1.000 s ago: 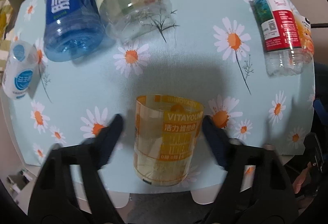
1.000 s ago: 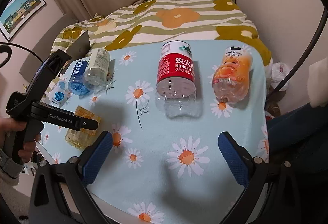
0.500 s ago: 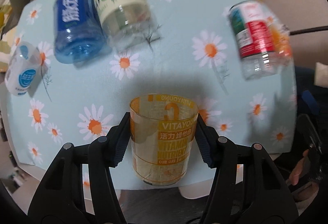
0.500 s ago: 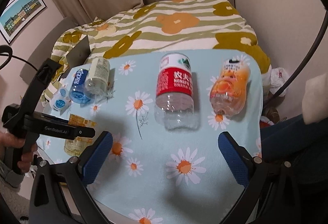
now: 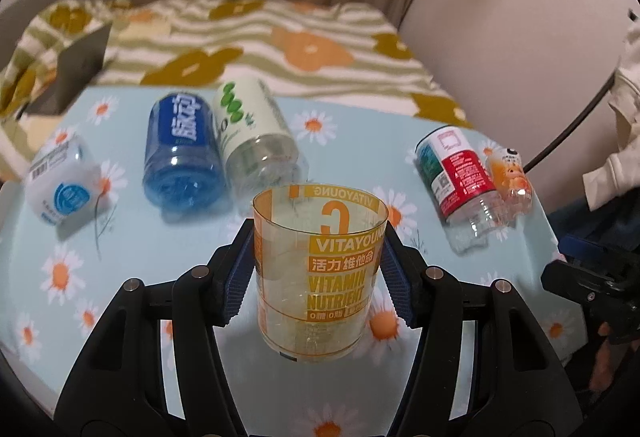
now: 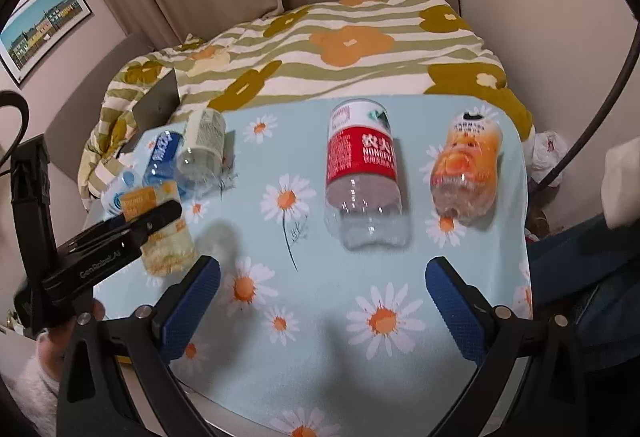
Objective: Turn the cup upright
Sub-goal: 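Grasp the cup with the left gripper while the right gripper releases it, then lower the cup upright onto the tablecloth and open the left gripper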
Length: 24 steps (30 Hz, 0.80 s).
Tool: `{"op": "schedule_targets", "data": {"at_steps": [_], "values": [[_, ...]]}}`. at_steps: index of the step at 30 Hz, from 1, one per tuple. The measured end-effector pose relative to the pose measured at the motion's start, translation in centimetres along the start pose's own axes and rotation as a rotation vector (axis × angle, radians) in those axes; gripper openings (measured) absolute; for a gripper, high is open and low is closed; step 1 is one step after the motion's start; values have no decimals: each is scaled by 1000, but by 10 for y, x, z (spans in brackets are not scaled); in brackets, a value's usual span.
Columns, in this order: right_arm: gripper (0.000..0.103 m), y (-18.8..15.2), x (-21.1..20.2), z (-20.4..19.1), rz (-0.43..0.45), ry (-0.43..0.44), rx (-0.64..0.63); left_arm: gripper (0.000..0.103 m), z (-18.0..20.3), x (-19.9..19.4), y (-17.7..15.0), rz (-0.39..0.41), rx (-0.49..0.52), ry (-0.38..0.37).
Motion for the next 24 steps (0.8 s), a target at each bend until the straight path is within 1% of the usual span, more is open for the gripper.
{"op": "schedule_targets", "data": {"at_steps": [1,3,7,10,17,20,24], "values": [[103,-2,1,1,-2,-3,0,63,4,3,-2,25,8,0],[103,-6,2,4,-6,-6,6,63,10,11,-8,46,26,15],[103,-13,4,7,0,-8,21,64,10,13,-18,62,53,43],[103,-18,1,3,10,-7,3,64,12,13,-26,66,80,65],[103,-28,-4,-7,32,-2,-38,64,18,4,-44,100,108,79],[103,-32,-5,-7,32,-3,-41,64,21,0,-49,93,112,84],[103,-34,-6,-7,31,2,-40,64,21,-4,-55,57,107,81]]}}
Point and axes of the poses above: each gripper's, at about its wrist camera, not at the fingertips, and x roughly the way its jaws point, z to its right, y to its top, the point moved 3 cm from there along x, roughly the way its jaws point, and after that the axes turned 9 degrees about x, right-handed, at the moved point
